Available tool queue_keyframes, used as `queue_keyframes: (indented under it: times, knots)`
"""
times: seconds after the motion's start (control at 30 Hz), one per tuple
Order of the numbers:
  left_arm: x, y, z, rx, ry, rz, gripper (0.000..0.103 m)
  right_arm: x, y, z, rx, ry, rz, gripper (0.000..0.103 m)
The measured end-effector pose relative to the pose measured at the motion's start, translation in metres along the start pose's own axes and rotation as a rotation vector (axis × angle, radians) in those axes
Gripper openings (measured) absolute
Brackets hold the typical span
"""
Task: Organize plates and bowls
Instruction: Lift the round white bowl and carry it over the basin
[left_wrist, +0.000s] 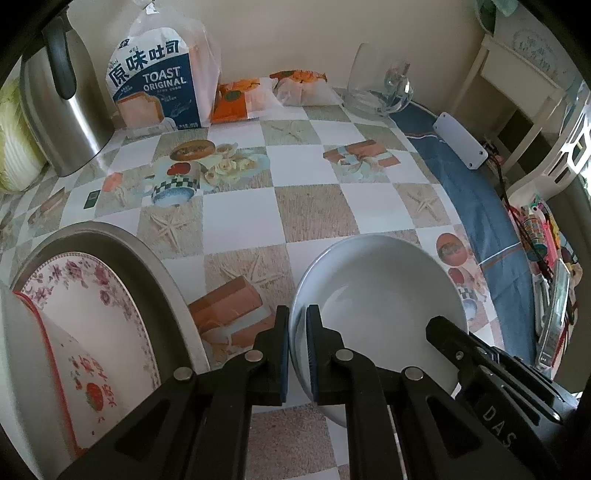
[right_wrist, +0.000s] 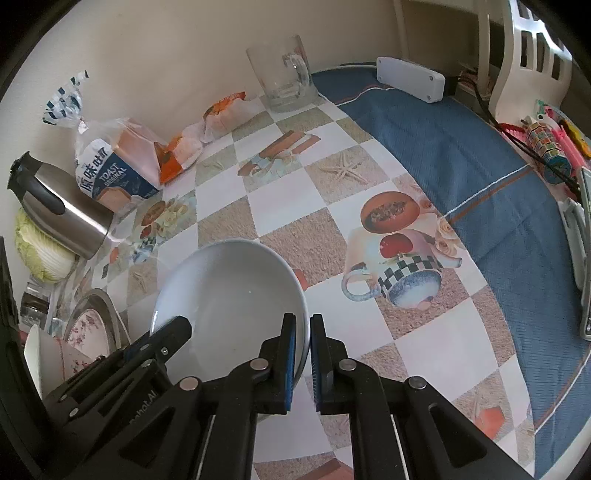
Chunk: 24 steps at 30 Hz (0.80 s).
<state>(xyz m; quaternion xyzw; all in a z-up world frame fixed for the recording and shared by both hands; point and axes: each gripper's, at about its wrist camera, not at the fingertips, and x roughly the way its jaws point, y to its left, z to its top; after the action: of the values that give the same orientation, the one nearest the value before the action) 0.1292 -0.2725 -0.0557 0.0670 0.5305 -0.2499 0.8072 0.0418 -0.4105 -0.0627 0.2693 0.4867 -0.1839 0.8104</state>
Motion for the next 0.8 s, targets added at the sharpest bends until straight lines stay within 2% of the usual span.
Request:
queue_keyframes:
  times: [0.43, 0.8]
  knots:
    - [-0.028, 0.004, 0.007, -0.001, -0.054, -0.011, 0.009, -0.018, 0.011, 0.003, -0.024, -0.030, 0.004, 0.009]
    - [-0.091, 0.009, 0.015, 0.012, -0.171, 0.016, 0.009, -0.064, 0.032, 0.009, -0.046, -0.123, 0.053, 0.009]
